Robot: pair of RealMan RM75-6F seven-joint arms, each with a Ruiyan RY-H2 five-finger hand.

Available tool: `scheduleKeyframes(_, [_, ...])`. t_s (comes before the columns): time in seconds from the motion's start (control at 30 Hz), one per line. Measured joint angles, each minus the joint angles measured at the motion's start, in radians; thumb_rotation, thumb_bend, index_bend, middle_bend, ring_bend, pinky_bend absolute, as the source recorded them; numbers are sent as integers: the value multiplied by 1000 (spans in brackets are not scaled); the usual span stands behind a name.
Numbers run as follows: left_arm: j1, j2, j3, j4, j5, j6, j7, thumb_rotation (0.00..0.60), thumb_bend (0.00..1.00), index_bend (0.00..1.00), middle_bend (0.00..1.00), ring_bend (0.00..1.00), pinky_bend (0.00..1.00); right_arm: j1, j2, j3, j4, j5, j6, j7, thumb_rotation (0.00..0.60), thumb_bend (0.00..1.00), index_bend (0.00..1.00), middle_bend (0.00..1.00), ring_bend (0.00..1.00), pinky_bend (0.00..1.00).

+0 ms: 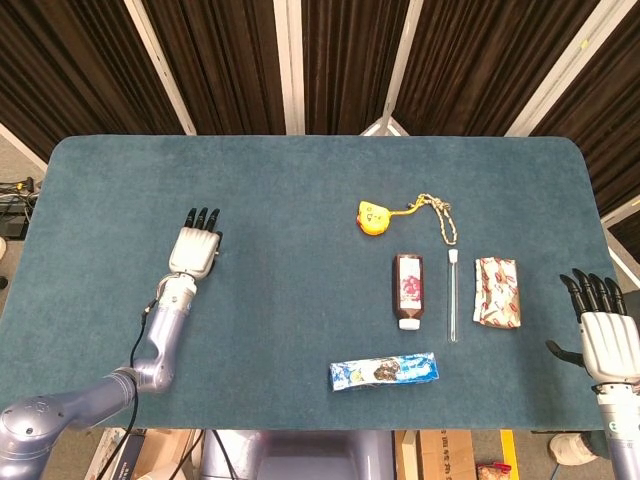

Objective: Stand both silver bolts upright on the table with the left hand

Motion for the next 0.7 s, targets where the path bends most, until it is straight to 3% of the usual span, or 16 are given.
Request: scheduleKeyframes(0.7, [0, -30, -7, 52, -1, 2, 41, 600, 467, 534, 57, 0, 0, 0, -2, 0, 0, 3, -5, 2, 600, 114, 130, 91, 47, 0])
